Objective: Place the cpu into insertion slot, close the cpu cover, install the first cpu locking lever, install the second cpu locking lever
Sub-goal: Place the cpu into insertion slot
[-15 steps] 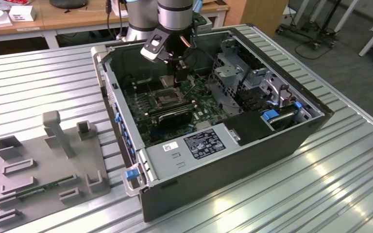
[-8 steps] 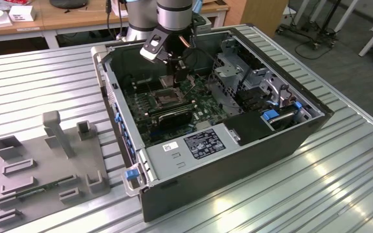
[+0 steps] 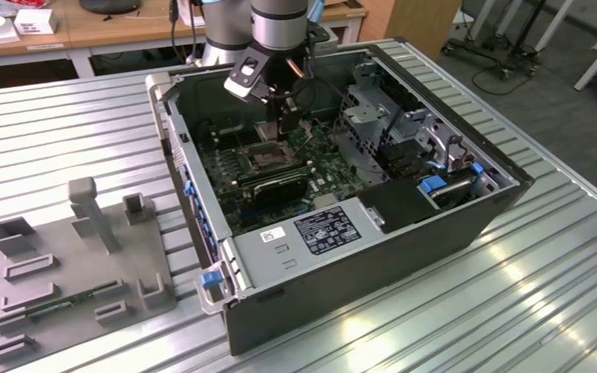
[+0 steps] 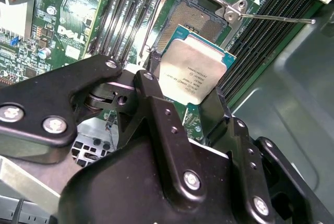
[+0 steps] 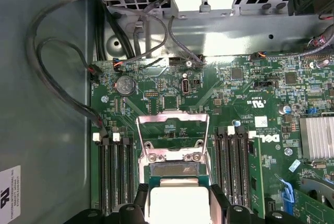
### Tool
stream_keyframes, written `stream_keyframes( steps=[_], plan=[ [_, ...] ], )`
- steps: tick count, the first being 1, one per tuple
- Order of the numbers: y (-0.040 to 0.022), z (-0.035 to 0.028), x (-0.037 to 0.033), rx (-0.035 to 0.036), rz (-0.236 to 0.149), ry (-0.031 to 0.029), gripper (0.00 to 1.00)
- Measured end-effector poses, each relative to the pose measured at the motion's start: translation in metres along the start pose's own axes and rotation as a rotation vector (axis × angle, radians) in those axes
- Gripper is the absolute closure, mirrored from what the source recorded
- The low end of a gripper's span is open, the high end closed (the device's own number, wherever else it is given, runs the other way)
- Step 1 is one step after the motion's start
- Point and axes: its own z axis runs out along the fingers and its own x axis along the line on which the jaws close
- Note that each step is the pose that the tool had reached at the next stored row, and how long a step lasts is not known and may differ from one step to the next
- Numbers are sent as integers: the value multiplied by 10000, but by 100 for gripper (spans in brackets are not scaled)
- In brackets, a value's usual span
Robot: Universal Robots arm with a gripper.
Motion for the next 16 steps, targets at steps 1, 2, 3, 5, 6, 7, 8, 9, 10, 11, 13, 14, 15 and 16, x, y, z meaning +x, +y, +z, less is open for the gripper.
stream_keyframes(
  steps=[1, 2, 3, 5, 6, 7, 8, 9, 10, 11, 13, 14, 15, 16],
  plan=[
    [0, 3, 0, 1, 0, -1, 46],
    [0, 3, 0, 1, 1, -3, 46],
    [-1, 8, 0, 0, 0, -1, 46],
    [-1, 12, 0, 0, 0, 0, 46],
    [-1, 13, 0, 0, 0, 0, 46],
    [-1, 13, 0, 0, 0, -1, 46],
    [-1, 13, 0, 0, 0, 0, 46],
    [-1, 13, 0, 0, 0, 0, 46],
    [-1, 13, 0, 0, 0, 0, 46],
    [-1, 14, 0, 0, 0, 0, 46],
    [-1, 18, 0, -2, 0, 3, 46],
    [-2, 25, 0, -3, 1, 5, 46],
    [-3, 34, -1, 0, 0, 1, 46],
    [-4, 49, -1, 2, 1, 0, 46]
  ],
)
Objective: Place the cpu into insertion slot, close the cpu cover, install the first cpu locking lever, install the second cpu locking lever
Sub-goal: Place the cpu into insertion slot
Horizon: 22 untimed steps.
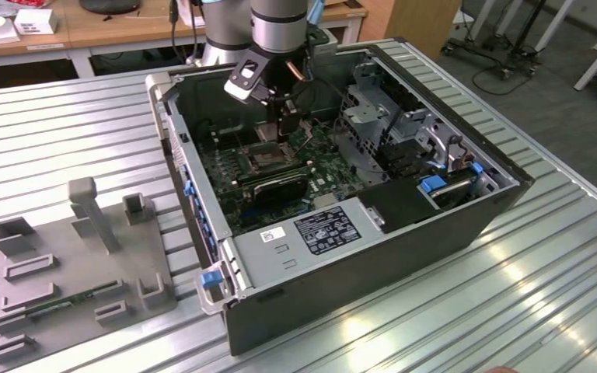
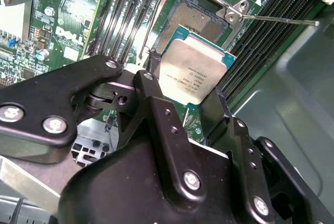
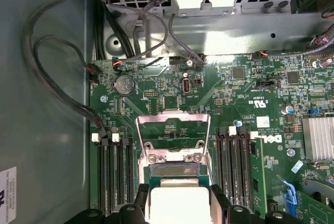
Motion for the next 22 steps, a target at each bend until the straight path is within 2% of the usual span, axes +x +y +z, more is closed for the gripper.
stream_keyframes(
  steps=[10, 17, 22],
  plan=[
    [-14, 173, -4, 26, -64, 4, 46],
    [-21, 262, -7, 30, -214, 17, 46],
    [-34, 303, -6, 30, -225, 18, 46]
  ],
)
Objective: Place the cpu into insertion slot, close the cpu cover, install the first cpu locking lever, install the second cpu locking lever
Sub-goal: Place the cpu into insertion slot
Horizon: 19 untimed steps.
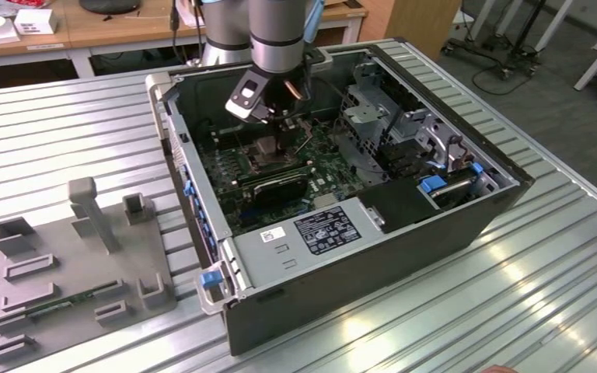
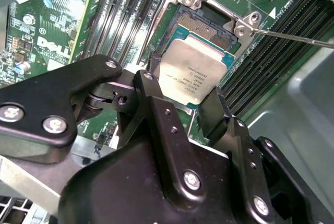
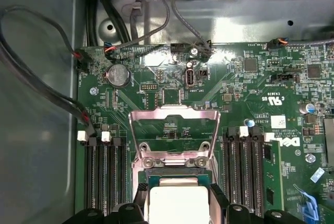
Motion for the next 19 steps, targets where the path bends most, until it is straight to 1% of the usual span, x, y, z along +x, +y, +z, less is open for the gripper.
stream_keyframes(
  steps=[5, 9, 13, 19],
  plan=[
    [-7, 26, 0, 1, -7, 2, 46],
    [-11, 59, -1, 3, -67, 24, 46],
    [-13, 84, -2, 8, -224, 50, 46],
    [-14, 103, -1, 10, -279, 59, 46]
  ],
)
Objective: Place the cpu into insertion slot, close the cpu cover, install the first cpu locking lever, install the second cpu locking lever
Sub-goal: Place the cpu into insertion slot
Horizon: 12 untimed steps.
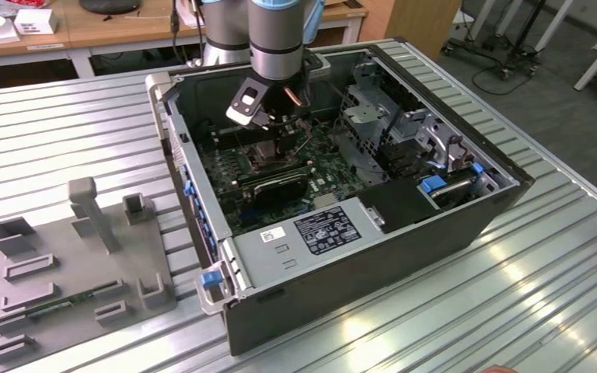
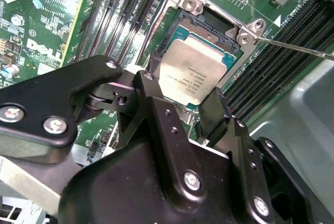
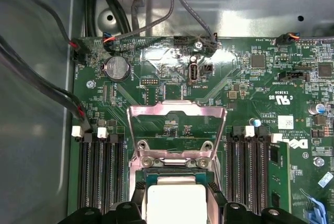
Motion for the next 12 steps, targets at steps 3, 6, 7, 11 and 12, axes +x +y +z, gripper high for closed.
stream_keyframes(
  steps=[3, 6, 7, 11, 12],
  plan=[
    [0, 1, 0, 2, -5, -1, 46],
    [0, 4, 1, 0, -7, 2, 46],
    [0, 7, 2, -1, -6, 6, 46],
    [-3, 20, 12, 1, -4, 25, 46],
    [-4, 24, 15, 1, -4, 32, 46]
  ],
)
